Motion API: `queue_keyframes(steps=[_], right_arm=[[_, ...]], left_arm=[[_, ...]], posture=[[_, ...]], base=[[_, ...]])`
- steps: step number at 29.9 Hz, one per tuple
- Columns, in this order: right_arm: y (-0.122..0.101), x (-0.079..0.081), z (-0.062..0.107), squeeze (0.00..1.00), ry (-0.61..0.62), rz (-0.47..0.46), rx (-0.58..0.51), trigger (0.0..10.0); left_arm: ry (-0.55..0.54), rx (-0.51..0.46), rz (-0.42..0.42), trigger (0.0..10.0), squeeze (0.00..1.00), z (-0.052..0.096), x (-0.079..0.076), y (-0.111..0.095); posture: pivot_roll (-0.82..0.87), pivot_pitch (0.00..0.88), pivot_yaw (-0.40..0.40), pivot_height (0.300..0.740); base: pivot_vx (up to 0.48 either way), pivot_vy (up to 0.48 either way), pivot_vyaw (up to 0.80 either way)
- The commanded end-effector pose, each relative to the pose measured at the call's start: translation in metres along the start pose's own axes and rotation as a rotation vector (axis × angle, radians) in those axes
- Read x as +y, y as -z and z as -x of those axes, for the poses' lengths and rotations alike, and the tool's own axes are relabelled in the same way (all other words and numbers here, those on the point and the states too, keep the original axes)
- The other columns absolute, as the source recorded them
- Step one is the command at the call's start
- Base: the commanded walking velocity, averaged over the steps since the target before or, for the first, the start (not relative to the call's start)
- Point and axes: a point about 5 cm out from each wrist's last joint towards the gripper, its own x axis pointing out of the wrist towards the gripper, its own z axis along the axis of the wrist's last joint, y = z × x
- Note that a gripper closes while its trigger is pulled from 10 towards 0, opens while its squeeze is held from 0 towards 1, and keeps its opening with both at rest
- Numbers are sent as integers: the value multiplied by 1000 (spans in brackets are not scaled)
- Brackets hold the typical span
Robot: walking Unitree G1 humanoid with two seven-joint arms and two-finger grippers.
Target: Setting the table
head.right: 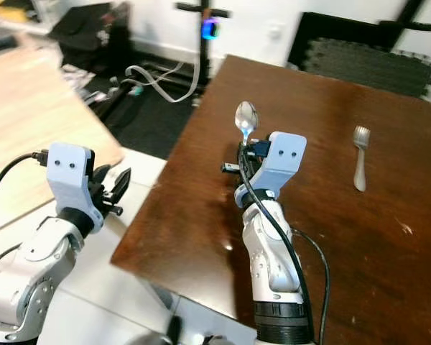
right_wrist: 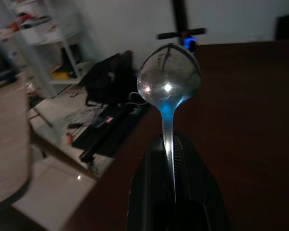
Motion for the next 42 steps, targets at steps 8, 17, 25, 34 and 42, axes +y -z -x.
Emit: queue_keyframes(steps=[8,17,25,34,42], right_arm=[[3,0,2,0,5,-11,13,10000],[3,1,3,0,1,-33,13,10000],[3,1,3,0,-1,-30,16,10000],[3,2,3,0,-3,-33,19,10000],[4,2,3,0,-1,-36,21,10000]], left_arm=[[-15,38,-11,10000,0,2,3,7],[-36,50,11,10000,0,1,4,9],[-46,51,9,10000,0,1,6,9],[-62,58,19,10000,0,1,8,10],[-68,57,41,10000,0,0,8,10]], posture=[[59,161,41,740],[55,163,39,740],[54,163,39,740],[55,164,38,740],[54,164,39,740]], base=[[0,0,800],[0,0,444],[0,0,0],[0,0,0],[0,156,0]])
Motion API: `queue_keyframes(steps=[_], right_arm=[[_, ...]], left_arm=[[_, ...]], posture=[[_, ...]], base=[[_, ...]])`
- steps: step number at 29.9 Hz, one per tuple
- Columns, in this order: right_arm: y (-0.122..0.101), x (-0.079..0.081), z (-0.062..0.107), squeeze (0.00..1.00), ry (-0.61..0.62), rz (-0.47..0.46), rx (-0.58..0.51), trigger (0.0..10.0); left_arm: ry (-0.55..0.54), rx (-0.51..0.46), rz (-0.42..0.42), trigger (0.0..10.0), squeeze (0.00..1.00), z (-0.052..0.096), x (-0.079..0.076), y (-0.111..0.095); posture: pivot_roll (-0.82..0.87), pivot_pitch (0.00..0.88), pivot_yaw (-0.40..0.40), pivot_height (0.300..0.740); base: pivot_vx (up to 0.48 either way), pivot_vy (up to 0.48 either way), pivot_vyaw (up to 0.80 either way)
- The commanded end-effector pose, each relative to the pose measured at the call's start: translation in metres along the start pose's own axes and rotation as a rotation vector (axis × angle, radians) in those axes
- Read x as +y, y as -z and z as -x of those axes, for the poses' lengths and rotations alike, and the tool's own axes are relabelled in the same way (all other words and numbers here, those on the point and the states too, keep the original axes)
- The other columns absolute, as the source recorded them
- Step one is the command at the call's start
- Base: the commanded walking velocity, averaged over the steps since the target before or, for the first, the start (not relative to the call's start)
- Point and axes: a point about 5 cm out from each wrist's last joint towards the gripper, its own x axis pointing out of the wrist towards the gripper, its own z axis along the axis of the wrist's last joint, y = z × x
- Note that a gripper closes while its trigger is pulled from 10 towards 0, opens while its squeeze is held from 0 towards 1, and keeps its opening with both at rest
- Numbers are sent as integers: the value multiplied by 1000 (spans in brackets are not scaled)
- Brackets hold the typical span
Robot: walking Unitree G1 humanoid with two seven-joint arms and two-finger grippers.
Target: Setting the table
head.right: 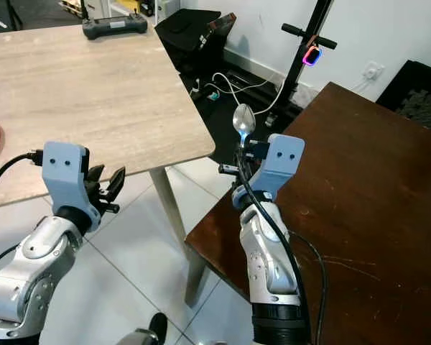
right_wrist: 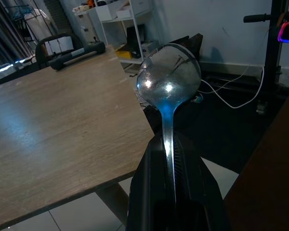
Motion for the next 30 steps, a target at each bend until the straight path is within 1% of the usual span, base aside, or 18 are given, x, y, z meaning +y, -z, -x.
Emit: queue_keyframes(steps=[1,15,18,30], right_arm=[[2,-2,3,0,6,-14,9,10000],[2,-1,3,0,5,-15,10,10000],[2,-1,3,0,4,-16,9,10000],[2,0,2,0,2,-16,6,10000]], left_arm=[[-9,39,9,10000,0,0,1,8],[-11,38,-2,10000,0,0,2,7],[-2,35,-17,10000,0,0,1,6],[-6,43,-22,10000,0,-1,2,7]], posture=[[55,164,38,740],[57,162,40,740],[57,162,40,740],[54,155,44,740]], base=[[0,480,0],[0,466,0],[0,0,0],[0,0,0]])
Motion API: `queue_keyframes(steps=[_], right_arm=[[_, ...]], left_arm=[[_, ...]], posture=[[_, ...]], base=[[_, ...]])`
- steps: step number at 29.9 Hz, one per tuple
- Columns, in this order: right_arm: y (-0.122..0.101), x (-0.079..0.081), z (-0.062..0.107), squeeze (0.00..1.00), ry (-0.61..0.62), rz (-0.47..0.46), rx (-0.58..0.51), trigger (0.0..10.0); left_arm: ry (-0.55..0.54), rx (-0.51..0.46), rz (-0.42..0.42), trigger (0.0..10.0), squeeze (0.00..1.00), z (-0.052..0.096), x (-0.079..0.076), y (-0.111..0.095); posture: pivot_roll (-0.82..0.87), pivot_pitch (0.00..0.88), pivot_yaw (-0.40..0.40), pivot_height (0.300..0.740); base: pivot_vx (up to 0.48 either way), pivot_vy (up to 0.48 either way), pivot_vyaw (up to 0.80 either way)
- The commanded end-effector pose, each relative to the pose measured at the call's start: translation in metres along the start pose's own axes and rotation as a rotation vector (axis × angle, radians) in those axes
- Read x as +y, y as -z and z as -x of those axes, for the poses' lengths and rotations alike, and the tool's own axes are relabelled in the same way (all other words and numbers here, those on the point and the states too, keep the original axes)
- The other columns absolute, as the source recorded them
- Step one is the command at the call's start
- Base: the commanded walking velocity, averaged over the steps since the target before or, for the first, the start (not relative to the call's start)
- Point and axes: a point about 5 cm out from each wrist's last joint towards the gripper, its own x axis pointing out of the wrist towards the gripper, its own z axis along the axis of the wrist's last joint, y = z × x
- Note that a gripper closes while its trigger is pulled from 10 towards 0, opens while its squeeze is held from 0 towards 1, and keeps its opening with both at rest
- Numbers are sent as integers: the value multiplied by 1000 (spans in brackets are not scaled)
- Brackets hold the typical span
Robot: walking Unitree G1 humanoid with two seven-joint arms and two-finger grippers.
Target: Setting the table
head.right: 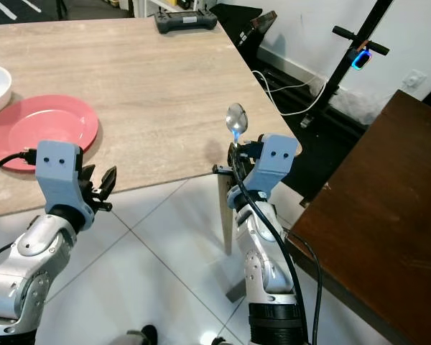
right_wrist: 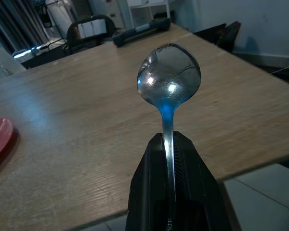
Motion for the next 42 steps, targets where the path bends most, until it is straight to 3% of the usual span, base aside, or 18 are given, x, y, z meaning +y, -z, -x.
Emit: queue_keyframes(steps=[1,11,19,30,42], right_arm=[[1,-4,3,0,14,-9,1,10000],[0,-2,2,0,-12,10,-5,10000],[-18,8,2,0,-112,-32,-90,10000],[-16,8,0,0,-105,-8,-86,10000],[-13,2,-2,0,-73,27,-64,10000]], left_arm=[[11,25,-1,10000,0,0,-3,5],[-14,24,1,10000,0,-1,0,6],[-72,-42,-19,10000,0,0,7,-3],[-156,-77,-45,10000,0,0,16,-8],[-169,-77,-53,10000,0,-1,17,-6]], posture=[[54,155,44,740],[55,153,41,740],[57,158,40,740],[63,160,36,740],[60,159,40,740]], base=[[0,0,0],[0,0,0],[0,0,0],[115,132,0],[220,283,793]])
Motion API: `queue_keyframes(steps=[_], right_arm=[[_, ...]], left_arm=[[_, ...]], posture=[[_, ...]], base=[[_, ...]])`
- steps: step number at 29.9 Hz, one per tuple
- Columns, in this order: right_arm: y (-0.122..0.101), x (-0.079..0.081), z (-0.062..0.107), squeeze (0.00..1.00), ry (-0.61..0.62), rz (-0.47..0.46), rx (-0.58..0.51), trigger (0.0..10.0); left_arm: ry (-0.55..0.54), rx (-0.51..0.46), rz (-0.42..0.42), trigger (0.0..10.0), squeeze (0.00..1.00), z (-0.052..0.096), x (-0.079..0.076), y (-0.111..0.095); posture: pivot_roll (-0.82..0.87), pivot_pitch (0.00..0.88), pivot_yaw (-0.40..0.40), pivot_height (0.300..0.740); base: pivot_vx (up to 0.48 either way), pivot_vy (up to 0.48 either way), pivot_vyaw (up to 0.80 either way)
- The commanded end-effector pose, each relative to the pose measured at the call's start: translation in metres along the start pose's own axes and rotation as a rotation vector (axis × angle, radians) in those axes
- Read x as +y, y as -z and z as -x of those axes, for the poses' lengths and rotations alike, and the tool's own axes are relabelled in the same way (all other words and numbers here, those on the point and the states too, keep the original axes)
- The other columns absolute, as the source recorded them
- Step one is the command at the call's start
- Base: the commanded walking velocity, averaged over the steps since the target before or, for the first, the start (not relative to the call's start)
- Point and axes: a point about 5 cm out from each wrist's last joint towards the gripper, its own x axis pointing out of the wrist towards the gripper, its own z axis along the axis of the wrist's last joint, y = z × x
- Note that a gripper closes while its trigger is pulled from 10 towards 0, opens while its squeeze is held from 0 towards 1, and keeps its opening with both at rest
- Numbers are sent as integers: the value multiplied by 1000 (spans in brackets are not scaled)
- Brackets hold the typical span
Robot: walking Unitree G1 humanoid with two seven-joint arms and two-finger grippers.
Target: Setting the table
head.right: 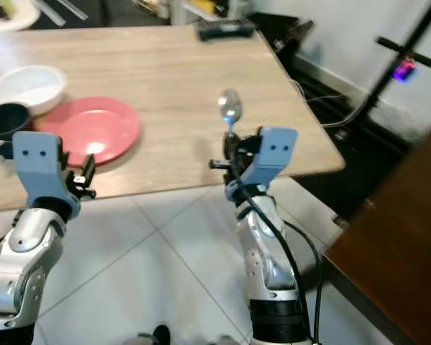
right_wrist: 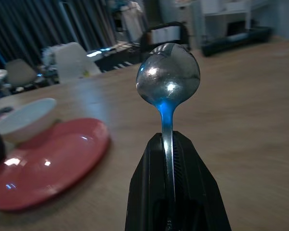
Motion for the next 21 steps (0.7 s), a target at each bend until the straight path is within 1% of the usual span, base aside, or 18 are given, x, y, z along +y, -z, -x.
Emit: queue_keyframes(steps=[1,5,6,8,10,13,21], right_arm=[[3,-5,2,0,28,6,13,10000],[3,-6,3,0,38,-8,15,10000],[3,-6,3,0,43,-11,13,10000],[3,-7,3,0,45,-13,13,10000],[4,-7,3,0,49,-17,14,10000],[4,-7,3,0,50,-17,13,10000],[3,-6,3,0,50,-18,9,10000]], left_arm=[[-5,27,-7,10000,0,0,0,7],[-18,46,-10,10000,0,-1,2,9],[-15,63,-23,10000,0,-1,2,11],[-13,65,-15,10000,0,-1,2,12],[-6,66,-3,10000,0,-1,1,12],[4,60,-16,10000,0,-1,0,11],[5,61,-4,10000,0,-2,-2,11]], posture=[[60,159,40,740],[60,159,41,740],[60,158,41,740],[60,158,41,740],[60,158,42,740],[60,158,42,740],[59,157,42,740]], base=[[259,270,794],[313,265,0],[334,255,0],[274,0,0],[0,0,0],[0,0,0],[0,0,0]])
